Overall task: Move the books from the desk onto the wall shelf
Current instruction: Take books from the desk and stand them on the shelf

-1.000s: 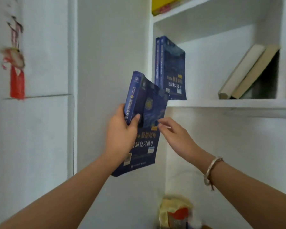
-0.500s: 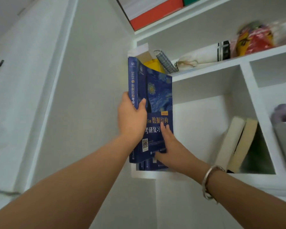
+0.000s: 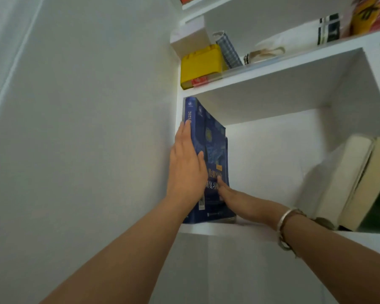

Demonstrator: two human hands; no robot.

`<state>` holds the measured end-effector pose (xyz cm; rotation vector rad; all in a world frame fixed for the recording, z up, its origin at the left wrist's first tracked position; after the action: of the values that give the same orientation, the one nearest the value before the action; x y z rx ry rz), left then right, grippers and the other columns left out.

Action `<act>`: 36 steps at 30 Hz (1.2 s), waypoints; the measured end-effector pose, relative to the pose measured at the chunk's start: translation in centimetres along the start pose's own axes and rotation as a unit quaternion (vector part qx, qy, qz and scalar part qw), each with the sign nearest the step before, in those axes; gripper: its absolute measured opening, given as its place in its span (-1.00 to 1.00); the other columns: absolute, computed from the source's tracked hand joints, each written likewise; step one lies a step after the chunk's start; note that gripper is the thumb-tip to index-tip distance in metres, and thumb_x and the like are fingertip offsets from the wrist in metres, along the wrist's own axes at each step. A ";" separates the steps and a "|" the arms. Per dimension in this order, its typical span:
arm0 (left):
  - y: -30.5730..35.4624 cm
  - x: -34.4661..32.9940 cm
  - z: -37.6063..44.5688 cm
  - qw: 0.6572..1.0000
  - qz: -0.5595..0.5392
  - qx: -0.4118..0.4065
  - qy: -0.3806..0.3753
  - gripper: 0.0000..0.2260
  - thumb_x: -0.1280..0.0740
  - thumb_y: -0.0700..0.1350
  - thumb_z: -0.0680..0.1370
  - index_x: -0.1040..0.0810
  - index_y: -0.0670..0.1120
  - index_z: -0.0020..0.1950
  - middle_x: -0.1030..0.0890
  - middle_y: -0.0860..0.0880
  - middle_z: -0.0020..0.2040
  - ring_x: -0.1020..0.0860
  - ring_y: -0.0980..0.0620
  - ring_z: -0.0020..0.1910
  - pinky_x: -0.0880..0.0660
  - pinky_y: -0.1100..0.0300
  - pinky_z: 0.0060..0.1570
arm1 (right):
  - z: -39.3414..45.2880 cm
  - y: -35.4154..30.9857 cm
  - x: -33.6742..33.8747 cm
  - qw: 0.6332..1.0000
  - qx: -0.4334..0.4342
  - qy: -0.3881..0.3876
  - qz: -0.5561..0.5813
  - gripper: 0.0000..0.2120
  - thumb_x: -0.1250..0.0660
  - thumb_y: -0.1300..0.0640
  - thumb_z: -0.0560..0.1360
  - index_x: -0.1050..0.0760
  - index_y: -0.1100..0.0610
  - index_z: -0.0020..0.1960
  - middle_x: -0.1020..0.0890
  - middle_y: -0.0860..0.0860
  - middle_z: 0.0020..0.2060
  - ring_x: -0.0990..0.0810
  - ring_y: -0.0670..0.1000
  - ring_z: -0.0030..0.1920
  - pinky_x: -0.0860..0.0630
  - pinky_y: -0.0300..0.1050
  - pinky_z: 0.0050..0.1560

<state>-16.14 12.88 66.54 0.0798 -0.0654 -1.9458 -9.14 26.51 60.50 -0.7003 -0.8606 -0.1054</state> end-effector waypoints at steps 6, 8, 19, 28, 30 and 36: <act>-2.3 -1.4 -1.7 0.978 0.182 0.001 -0.103 -0.37 -0.08 0.01 0.63 0.25 -0.10 0.54 0.23 -0.03 0.57 0.18 -0.06 0.55 0.12 0.09 0.50 | 2.4 2.3 0.2 1.000 0.000 -0.012 0.007 -0.03 0.16 -0.44 0.23 0.15 -0.07 0.57 -0.09 -0.11 0.55 -0.19 -0.02 0.50 -0.10 0.03 0.52; -3.1 -2.2 -1.3 0.965 0.219 0.018 -0.143 -0.36 -0.03 0.09 0.63 0.28 -0.10 0.53 0.22 -0.05 0.57 0.22 -0.06 0.54 0.17 0.09 0.50 | 2.6 3.0 0.4 0.999 -0.027 -0.004 -0.023 0.00 0.16 -0.43 0.20 0.17 -0.06 0.57 -0.16 -0.03 0.54 -0.29 0.05 0.46 -0.17 0.06 0.48; -2.9 -3.3 -2.6 0.967 0.206 0.039 -0.144 -0.14 -0.25 0.15 0.53 0.37 0.02 0.50 0.24 0.04 0.56 0.26 -0.10 0.53 0.26 0.03 0.46 | 1.5 3.3 0.9 0.992 -0.075 0.036 -0.096 -0.32 -0.03 -0.11 0.60 0.21 0.10 0.57 -0.20 0.08 0.52 -0.28 0.10 0.46 -0.19 -0.03 0.48; -3.3 -5.6 -1.8 0.908 0.358 0.025 -0.215 -0.31 0.07 0.25 0.59 0.38 -0.04 0.51 0.30 0.02 0.55 0.36 -0.07 0.50 0.29 -0.15 0.44 | 2.5 3.5 0.8 0.979 -0.117 0.006 -0.164 -0.51 0.08 0.04 0.64 -0.10 0.21 0.51 -0.32 0.20 0.45 -0.33 0.17 0.41 -0.21 -0.01 0.44; -3.4 -5.6 -2.1 0.911 0.344 0.028 -0.225 -0.31 0.03 0.23 0.59 0.38 -0.02 0.51 0.31 0.03 0.55 0.35 -0.06 0.51 0.30 -0.15 0.43 | 2.3 3.6 0.6 0.980 -0.114 0.007 -0.164 -0.51 0.04 0.03 0.62 -0.08 0.18 0.51 -0.35 0.19 0.43 -0.37 0.16 0.38 -0.23 0.04 0.44; -2.8 -4.0 -2.6 0.946 0.228 0.048 -0.226 -0.32 -0.04 0.17 0.60 0.28 -0.03 0.54 0.20 0.05 0.57 0.23 0.00 0.54 0.24 -0.10 0.46 | -0.7 1.3 2.5 0.977 -0.058 0.104 -0.178 -0.65 -0.03 0.13 0.62 -0.37 0.19 0.34 -0.51 0.21 0.27 -0.51 0.18 0.19 -0.42 -0.09 0.18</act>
<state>-17.04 17.58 63.84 -0.2981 -0.4441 -1.4635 -6.58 27.54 61.37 -0.6239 -0.7751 -0.5455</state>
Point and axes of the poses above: each hand's wrist, its own z-axis towards the middle knuckle, its own x-axis out of the back of the hand, y = z × x, the point moved 7 cm from there along z, towards the middle knuckle
